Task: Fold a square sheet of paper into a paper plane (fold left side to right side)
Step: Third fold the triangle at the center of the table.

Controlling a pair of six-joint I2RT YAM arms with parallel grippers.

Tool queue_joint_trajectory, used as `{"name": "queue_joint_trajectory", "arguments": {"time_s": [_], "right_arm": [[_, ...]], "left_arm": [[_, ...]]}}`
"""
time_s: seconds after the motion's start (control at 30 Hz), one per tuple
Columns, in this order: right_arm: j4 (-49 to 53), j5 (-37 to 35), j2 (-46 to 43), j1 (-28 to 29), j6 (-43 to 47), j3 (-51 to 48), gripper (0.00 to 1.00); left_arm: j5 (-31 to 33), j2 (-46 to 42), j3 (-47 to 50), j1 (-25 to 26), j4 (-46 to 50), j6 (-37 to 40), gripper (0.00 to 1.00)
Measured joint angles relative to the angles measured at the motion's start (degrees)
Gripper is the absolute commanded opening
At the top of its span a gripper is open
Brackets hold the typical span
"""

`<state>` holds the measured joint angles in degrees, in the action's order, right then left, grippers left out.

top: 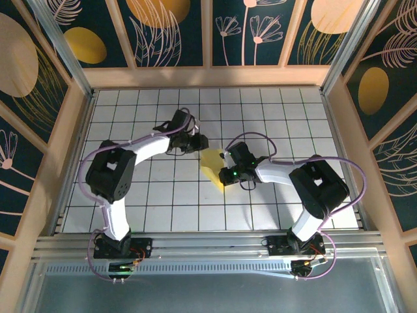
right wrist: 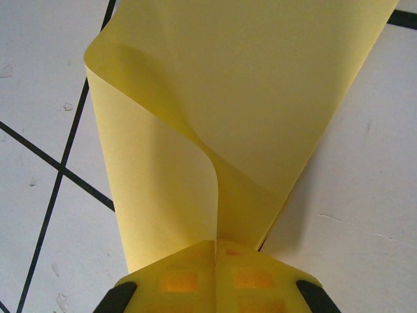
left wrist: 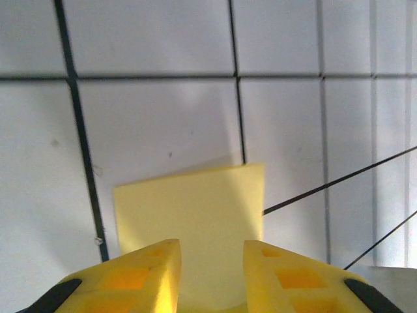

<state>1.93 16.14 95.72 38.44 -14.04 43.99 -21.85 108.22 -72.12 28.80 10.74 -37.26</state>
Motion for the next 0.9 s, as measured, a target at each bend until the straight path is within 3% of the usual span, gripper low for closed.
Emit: {"name": "queue_joint_trajectory", "arguments": {"time_s": [0.13, 0.33, 0.53, 0.9], "right_arm": [[0.0, 0.3, 0.1, -0.1, 0.0, 0.0, 0.0], [0.0, 0.4, 0.1, -0.1, 0.0, 0.0, 0.0], [0.1, 0.6, 0.8, -0.1, 0.2, 0.8, 0.0], [0.5, 0.7, 1.0, -0.1, 0.2, 1.2, 0.0]], "left_arm": [[-0.2, -8.0, 4.8, -0.8, -2.8, -0.3, 0.21], [-4.6, -17.6, 21.8, 0.6, -11.1, -4.3, 0.17], [-8.2, -16.6, 29.7, 4.7, -16.7, -9.7, 0.16], [-10.5, -8.1, 26.7, 6.6, -24.2, -13.7, 0.17]]}}
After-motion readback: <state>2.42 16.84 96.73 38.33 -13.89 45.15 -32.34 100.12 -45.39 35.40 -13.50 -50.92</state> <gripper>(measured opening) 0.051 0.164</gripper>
